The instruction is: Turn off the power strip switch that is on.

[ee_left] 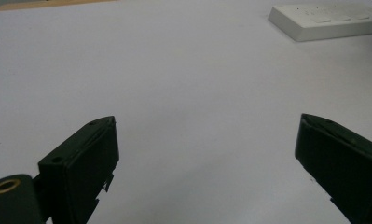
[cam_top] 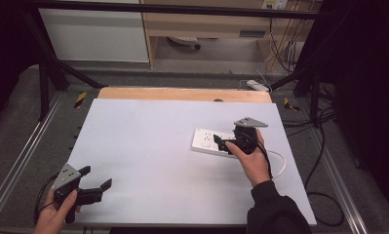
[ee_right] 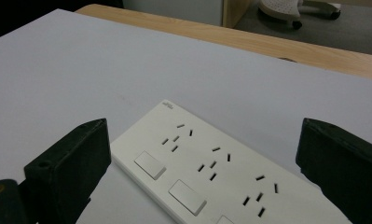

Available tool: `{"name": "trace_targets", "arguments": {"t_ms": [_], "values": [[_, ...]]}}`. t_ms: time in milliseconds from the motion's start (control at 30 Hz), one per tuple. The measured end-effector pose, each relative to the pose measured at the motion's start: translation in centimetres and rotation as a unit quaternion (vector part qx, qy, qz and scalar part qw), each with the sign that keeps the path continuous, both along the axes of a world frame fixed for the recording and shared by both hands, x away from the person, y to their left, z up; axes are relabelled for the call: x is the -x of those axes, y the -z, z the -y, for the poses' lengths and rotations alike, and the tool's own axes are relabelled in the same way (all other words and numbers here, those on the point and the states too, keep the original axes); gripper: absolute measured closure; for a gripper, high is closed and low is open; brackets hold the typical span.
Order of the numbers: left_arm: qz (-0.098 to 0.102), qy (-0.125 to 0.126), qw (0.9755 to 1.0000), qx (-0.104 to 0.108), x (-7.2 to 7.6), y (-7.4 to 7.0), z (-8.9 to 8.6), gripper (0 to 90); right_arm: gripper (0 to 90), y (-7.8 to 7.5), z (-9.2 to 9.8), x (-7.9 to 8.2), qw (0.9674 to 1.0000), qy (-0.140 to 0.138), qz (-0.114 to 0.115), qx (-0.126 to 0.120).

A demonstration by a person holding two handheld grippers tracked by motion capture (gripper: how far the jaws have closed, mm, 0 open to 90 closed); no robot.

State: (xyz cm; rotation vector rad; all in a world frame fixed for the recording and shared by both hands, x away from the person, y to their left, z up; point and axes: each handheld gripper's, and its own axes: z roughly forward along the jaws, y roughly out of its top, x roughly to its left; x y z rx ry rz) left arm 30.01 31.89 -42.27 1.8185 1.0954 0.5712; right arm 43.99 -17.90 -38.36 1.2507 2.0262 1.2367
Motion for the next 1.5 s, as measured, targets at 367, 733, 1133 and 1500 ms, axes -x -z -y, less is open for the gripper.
{"name": "trace_targets", "arguments": {"t_ms": [367,733,1133,1500], "values": [[-0.001,-0.001,1.0,0.0,0.0,0.0,0.0,6.1,4.1,-1.3,3.3,1.2,0.9995,0.017,0.022,-0.014],[-0.001,-0.004,1.0,0.0,0.1,0.0,0.0,6.1,5.1,-2.1,6.2,3.0,0.9984,0.038,0.041,-0.004],[0.0,-0.008,1.0,0.002,0.1,0.0,-0.1,6.1,5.8,-2.5,8.9,5.1,0.997,0.053,0.057,-0.007],[0.0,-0.008,1.0,0.005,0.1,0.0,-0.2,6.1,3.4,-2.3,10.6,6.8,0.9952,0.071,0.065,-0.019]]}}
